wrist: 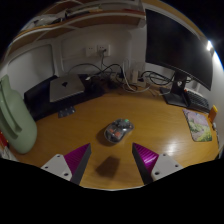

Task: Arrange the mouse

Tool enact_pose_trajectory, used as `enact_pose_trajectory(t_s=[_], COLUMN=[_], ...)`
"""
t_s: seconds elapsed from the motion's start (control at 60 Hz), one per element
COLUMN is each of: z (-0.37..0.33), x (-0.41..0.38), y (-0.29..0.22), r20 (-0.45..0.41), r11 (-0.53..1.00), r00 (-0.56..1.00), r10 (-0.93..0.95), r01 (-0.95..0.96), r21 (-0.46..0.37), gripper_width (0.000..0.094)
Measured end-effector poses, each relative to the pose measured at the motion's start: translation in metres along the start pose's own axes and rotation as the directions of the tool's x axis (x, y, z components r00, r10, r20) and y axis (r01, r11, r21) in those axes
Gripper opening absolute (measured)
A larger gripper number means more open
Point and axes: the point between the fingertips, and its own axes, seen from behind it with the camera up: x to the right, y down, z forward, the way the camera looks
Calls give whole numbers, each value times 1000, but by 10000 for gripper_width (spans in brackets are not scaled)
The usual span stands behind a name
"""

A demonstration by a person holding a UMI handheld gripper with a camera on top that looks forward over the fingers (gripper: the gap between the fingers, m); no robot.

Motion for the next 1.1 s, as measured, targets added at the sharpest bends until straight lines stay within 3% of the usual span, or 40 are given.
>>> enact_pose_trajectory(t_s=[0.317, 0.683, 0.75, 0.817, 0.883, 0.967, 1.1], z=[62, 92, 93, 94, 93, 87, 57], x=[2, -10, -9, -7, -6, -16, -2], y=[-27, -50, -50, -51, -53, -61, -102], r20=[-44, -24, -31, -45, -62, -24, 0], r11=[999, 1000, 1000, 1000, 999, 999, 999], r00=[998, 999, 999, 999, 997, 998, 1000], r10=[43, 28, 23, 7, -42, -54, -9], r01=[-42, -28, -23, -6, 42, 54, 9], r21=[14, 8, 3, 4, -3, 0, 51], gripper_width=[866, 868, 767, 436, 401, 375, 374])
